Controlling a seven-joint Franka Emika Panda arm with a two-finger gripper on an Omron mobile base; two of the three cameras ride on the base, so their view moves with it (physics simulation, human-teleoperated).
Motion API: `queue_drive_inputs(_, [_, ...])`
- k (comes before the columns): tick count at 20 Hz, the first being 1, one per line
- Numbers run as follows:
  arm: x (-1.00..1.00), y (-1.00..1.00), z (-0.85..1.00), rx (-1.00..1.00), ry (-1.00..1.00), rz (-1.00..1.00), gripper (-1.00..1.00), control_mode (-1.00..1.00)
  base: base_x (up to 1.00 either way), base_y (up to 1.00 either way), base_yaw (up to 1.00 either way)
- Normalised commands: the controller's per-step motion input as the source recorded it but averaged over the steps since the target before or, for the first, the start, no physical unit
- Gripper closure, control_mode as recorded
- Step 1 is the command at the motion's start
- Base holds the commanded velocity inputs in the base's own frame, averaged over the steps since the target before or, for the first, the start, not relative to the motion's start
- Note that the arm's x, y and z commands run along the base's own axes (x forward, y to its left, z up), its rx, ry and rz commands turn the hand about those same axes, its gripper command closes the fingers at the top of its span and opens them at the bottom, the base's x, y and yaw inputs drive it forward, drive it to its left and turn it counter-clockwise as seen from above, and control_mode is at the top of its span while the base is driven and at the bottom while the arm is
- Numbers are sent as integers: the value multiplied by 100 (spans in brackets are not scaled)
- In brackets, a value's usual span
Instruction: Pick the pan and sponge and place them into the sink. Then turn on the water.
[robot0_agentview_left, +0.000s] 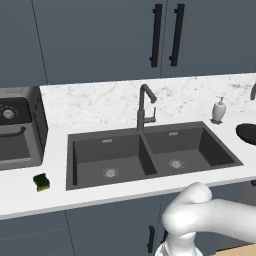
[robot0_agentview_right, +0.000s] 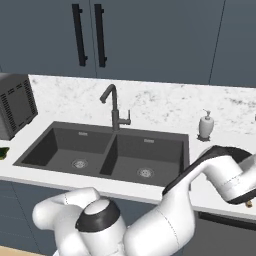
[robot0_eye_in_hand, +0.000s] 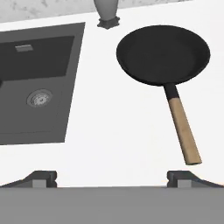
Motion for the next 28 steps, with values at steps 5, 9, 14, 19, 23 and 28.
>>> queue_drive_inputs(5, [0,-1,1,0,29,-11,-100,-100,0,0,0])
queue_drive_inputs(9, [0,-37,-3,0,11,0,-100,-100,0,0,0])
queue_drive_inputs(14, [3,-39,-20,0,2,0,-100,-100,0,0,0])
queue_drive_inputs(19, [26,-20,-23,0,23,4,-100,-100,0,0,0])
queue_drive_inputs(23, [11,-23,-25,0,19,8,-100,-100,0,0,0])
queue_drive_inputs(28, [4,-24,-21,0,6,12,-100,-100,0,0,0])
